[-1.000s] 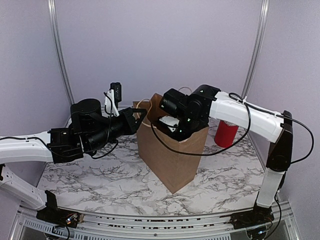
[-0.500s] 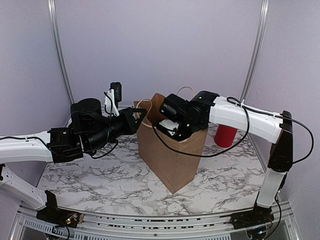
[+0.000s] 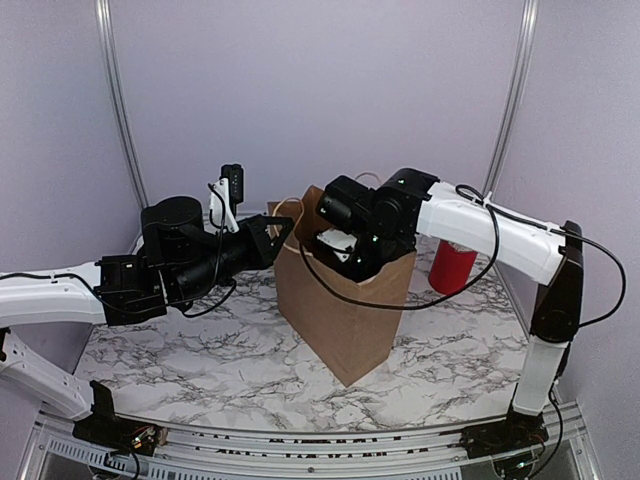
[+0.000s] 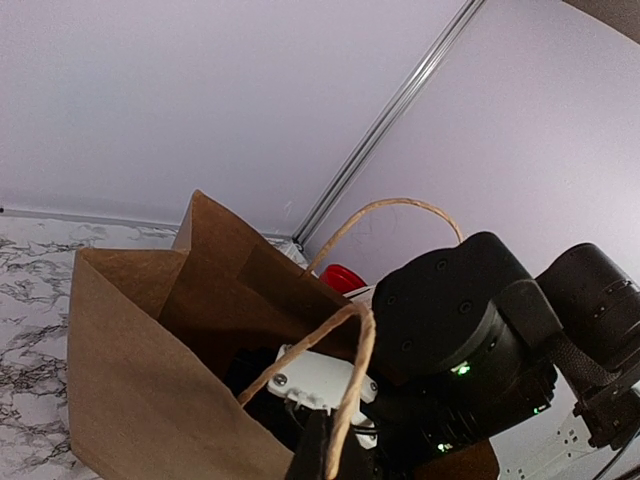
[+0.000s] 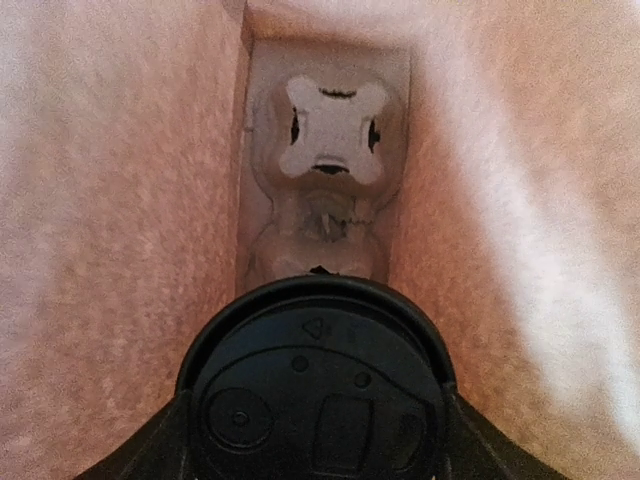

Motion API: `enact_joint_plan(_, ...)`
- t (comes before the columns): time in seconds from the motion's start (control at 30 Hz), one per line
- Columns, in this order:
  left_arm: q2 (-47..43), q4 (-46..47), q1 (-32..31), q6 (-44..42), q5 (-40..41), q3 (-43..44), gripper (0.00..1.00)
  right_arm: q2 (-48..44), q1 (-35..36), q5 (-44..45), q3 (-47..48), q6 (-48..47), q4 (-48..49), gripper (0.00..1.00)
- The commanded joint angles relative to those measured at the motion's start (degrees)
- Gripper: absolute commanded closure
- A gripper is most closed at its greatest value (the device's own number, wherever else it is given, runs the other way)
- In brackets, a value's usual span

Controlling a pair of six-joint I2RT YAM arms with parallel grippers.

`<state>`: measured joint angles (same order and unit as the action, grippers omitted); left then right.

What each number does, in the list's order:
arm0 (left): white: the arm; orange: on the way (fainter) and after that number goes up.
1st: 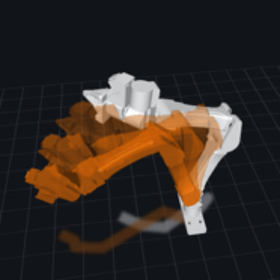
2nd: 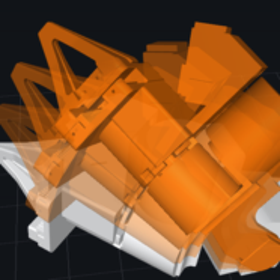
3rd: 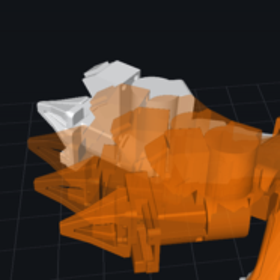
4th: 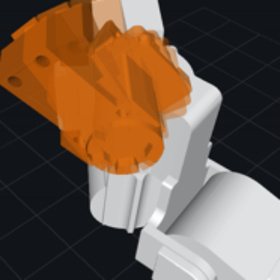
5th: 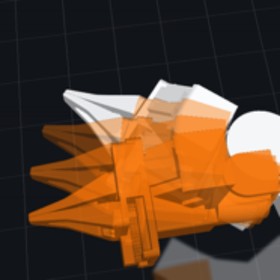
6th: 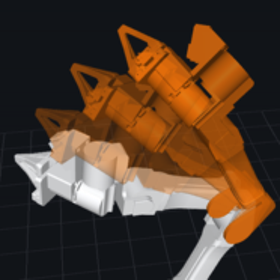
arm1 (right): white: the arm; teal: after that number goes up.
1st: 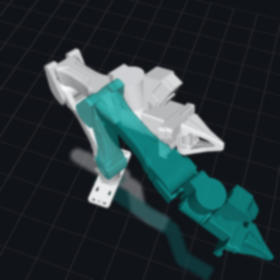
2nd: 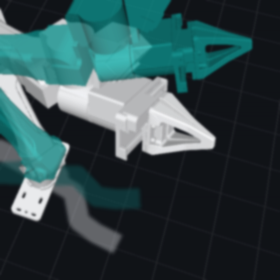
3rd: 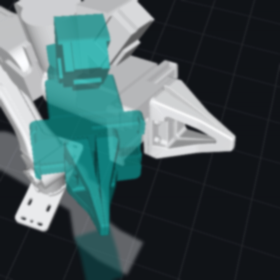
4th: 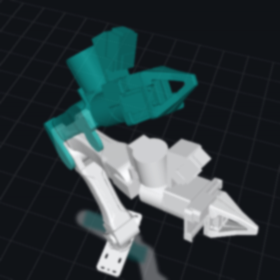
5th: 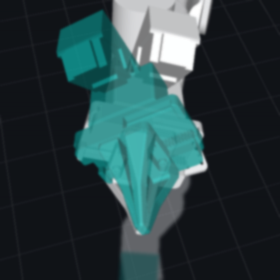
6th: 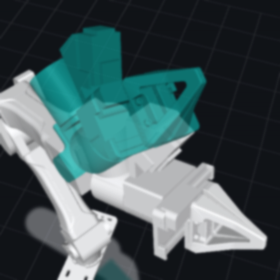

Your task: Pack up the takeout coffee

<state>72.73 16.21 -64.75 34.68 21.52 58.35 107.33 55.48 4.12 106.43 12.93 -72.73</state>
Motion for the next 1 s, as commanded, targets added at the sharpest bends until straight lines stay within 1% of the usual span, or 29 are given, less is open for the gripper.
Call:
enact_joint_plan(0.0,0.73,-0.78,-0.20,-0.84,0.53,2.03,1.00,0.71,0.51,1.39,6.60,-0.60,-4.18,0.23)
enact_joint_plan(0.27,1.51,-1.26,-0.21,-1.05,0.71,2.77,1.00,0.14,0.67,1.29,6.61,-0.31,-5.84,0.24)
enact_joint_plan(0.67,1.79,-2.01,-0.20,-1.53,1.27,3.57,1.00,-3.42,1.12,0.09,-3.86,1.20,-5.74,0.24)
enact_joint_plan(0.8,2.07,-2.02,-0.20,-1.34,0.84,3.87,1.00,-3.22,1.12,-0.39,-7.97,1.26,-2.59,0.24)
enact_joint_plan(0.97,1.58,-1.98,-0.21,-1.58,0.70,3.73,1.00,-2.44,1.13,-0.72,-10.19,0.92,-0.30,0.24)
